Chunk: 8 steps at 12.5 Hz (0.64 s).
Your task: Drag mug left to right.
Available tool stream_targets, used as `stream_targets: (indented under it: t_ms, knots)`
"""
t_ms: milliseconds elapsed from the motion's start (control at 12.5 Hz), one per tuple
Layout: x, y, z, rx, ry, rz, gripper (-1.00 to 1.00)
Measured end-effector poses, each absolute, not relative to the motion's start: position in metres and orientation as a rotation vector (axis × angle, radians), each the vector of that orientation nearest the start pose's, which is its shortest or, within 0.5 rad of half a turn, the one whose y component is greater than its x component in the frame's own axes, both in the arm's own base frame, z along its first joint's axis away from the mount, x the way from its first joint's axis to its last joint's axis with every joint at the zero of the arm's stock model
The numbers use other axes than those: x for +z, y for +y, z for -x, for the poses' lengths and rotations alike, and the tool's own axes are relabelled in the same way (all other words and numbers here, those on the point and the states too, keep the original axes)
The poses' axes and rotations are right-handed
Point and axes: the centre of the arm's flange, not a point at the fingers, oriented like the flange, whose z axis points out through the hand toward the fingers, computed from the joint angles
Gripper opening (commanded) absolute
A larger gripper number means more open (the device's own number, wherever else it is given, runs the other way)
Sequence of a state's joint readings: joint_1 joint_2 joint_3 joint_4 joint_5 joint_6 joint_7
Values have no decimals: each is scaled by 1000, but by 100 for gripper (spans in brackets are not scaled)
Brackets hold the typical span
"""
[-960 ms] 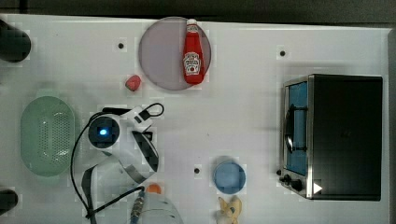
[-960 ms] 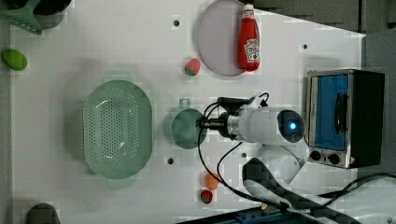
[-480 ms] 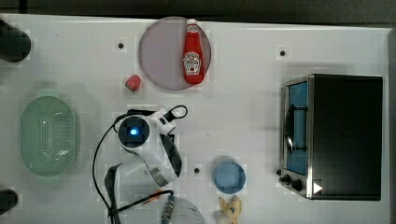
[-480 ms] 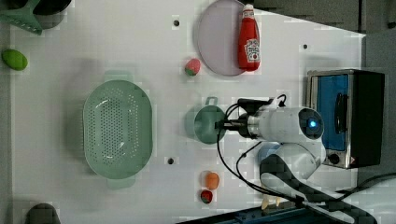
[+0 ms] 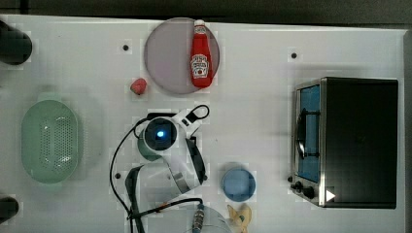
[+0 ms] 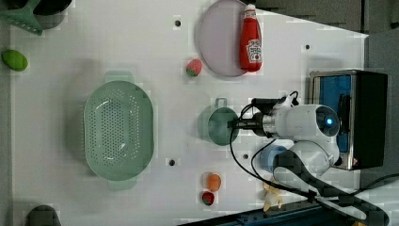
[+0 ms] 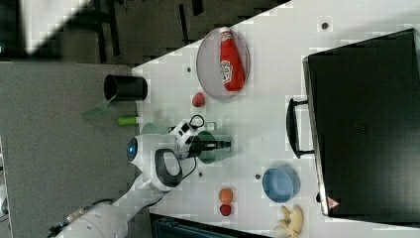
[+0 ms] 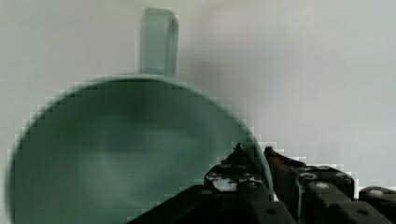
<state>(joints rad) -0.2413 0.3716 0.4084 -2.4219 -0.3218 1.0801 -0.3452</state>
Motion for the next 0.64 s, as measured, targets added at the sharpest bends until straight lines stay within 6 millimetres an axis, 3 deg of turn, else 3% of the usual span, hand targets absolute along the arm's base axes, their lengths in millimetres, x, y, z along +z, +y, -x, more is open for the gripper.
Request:
stream_targets:
  t_ms: [640]
  knots:
    - [164, 38, -472, 149, 8, 3153, -65]
